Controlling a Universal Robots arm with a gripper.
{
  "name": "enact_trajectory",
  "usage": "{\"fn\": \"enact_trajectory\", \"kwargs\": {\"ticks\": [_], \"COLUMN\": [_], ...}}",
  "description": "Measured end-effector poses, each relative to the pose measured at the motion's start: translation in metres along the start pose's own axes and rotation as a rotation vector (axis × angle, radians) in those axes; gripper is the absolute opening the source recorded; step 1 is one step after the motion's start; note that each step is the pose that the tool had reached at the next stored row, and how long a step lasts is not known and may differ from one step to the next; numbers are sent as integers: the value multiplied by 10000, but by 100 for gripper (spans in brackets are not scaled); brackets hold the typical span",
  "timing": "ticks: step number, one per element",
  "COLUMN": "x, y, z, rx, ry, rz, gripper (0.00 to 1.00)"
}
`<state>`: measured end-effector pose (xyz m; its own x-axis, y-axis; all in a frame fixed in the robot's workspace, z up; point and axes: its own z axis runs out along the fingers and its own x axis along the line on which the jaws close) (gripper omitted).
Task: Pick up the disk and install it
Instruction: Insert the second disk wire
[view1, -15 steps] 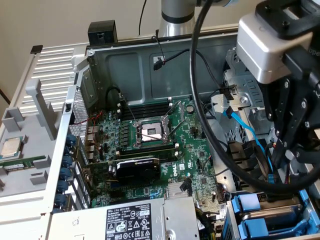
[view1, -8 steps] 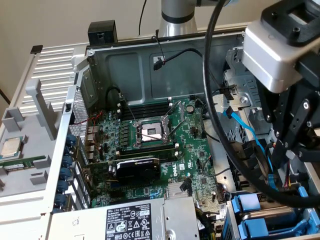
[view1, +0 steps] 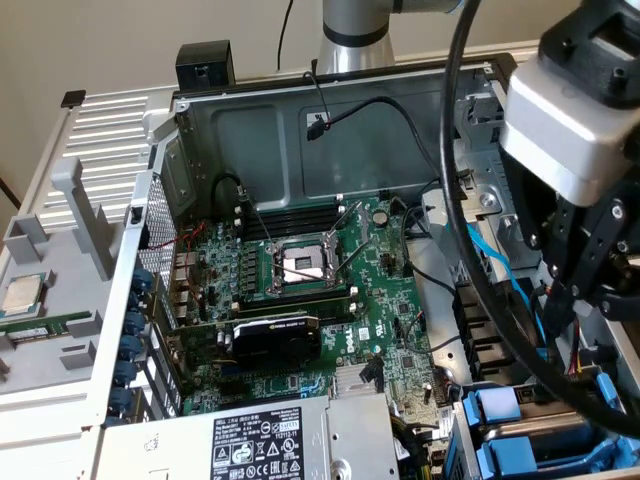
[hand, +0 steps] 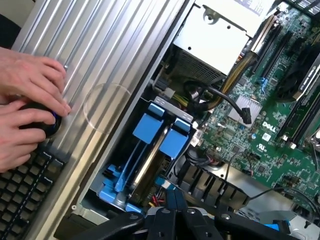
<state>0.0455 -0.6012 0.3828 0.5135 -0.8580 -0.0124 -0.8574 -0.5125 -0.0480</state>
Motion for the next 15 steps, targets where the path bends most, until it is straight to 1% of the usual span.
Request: {"fn": "enact_trajectory", "kwargs": {"ticks": [15], "x": [2], "y": [-3], "z": [0], "rx": [-34], "ry": [-131], "rz": [-2722], "gripper": [11]}}
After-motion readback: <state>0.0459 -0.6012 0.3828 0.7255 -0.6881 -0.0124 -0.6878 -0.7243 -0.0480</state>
